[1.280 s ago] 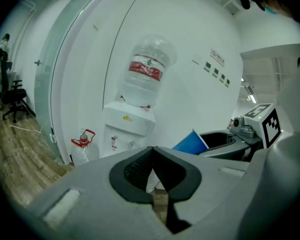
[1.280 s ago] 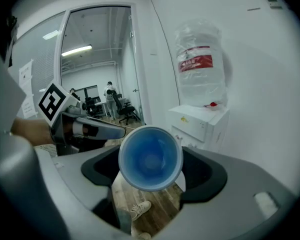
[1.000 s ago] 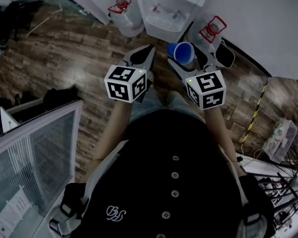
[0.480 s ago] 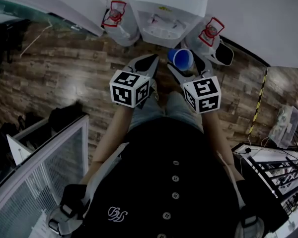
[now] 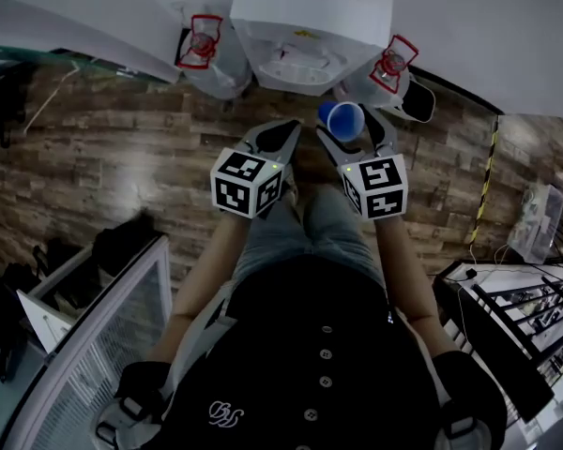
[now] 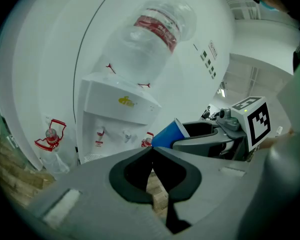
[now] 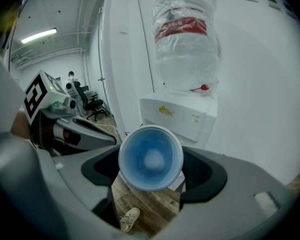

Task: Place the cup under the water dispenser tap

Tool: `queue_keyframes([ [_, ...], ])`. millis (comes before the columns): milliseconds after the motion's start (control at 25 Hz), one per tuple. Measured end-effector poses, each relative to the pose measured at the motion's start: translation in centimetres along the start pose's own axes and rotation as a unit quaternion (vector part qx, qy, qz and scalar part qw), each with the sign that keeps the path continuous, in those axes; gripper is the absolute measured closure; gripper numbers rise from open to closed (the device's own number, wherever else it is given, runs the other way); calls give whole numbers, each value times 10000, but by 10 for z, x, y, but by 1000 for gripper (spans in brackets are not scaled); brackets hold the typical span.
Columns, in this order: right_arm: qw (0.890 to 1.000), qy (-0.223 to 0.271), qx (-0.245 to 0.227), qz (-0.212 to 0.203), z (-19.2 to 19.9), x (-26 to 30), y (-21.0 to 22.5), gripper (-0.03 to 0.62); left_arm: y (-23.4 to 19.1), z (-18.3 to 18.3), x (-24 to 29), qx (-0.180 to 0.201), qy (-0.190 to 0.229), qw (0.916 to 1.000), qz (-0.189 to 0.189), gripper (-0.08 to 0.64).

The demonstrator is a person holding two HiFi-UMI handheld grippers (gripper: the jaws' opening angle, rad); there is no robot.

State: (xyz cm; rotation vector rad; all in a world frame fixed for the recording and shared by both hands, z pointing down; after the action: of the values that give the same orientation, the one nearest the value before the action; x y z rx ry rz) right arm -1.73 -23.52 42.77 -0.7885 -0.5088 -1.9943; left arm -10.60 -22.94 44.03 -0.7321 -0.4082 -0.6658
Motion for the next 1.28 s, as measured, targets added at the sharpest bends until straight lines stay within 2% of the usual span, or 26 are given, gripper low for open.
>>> queue_keyframes([
  [160,9999,98,1,-119,3,16,-2,225,-13,10,13,-115,-82,9999,57,561],
  [480,9998,-137,-119,-78,12,48,0,225,-31,22,28,-331,48,9994,15,560],
  [880,9995,-279,-40,-158,24,79,5,225,-46,19,45,-274,297,9991,-160,560],
  [1120,9985,-414,-168,-307,36,96,12,225,-53,26,58,-277,284,9989,-248,560],
  [1280,9985,-443,-54,-325,48,111,20,225,-66,41,68,-306,183,9987,-375,560],
])
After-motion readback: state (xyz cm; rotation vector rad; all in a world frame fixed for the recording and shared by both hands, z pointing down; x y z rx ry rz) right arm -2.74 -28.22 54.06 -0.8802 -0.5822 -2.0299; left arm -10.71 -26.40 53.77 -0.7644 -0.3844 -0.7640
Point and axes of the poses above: the fingertips, and each gripper's own axes: x forward along the fingers, y to its right, z out of its underside, the point moved 2 cm from there along -x, backward along the fingers, and after that the axes turned 6 degrees about -y, right-handed, at the moved point
